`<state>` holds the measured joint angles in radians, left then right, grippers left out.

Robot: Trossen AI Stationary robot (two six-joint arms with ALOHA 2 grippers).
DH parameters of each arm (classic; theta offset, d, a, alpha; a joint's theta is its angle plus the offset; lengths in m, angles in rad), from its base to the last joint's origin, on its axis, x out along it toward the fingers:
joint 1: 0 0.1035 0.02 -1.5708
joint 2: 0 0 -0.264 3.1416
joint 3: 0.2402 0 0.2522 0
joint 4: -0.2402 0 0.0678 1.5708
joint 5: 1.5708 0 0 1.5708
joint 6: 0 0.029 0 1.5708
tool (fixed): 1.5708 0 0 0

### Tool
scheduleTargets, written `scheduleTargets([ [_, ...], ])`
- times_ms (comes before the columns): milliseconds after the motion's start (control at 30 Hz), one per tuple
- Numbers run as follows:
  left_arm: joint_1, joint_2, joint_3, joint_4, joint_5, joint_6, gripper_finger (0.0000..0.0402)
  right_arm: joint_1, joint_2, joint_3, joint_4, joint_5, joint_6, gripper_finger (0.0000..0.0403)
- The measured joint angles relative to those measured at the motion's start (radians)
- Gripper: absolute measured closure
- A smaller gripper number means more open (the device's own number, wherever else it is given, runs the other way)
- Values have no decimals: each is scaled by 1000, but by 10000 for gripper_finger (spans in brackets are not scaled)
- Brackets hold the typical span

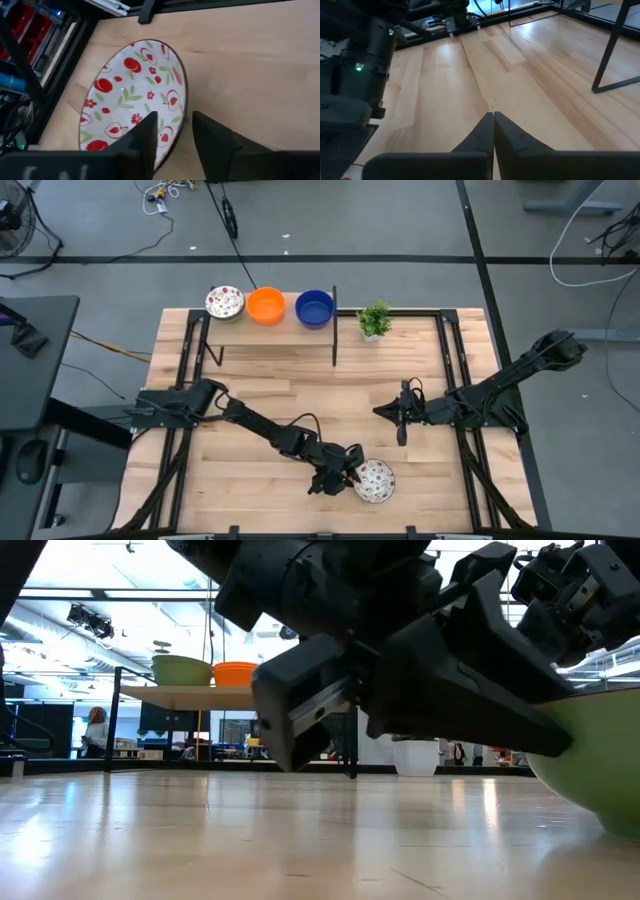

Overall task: Pick & Place Mini bowls
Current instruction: Stack the white bowl top the stacked white bowls on the shelf

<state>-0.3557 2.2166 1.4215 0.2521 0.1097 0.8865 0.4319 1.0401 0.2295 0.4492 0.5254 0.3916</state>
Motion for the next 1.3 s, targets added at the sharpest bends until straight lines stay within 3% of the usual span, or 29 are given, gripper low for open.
scheduleTargets([
  [300,-29,-1,0,-25,-33,-50,384,0,0,0,-5,-20,-8,392],
  [400,-48,-23,0,-83,-96,-75,389,0,0,0,-6,-21,-7,392],
  [533,-77,-86,0,-246,-256,-152,390,0,0,0,-16,-21,-8,392],
  [667,-95,-198,0,-455,-387,-338,391,0,0,0,-19,-21,-7,392],
  [1033,-121,-560,0,-1135,-610,-1040,391,0,0,0,-16,-21,-8,392],
  [1167,-80,-706,0,-1318,-681,-1232,391,0,0,0,-16,-20,-18,392],
  [1300,25,-830,0,-1432,-753,-1299,391,0,0,0,-15,-19,-34,392],
])
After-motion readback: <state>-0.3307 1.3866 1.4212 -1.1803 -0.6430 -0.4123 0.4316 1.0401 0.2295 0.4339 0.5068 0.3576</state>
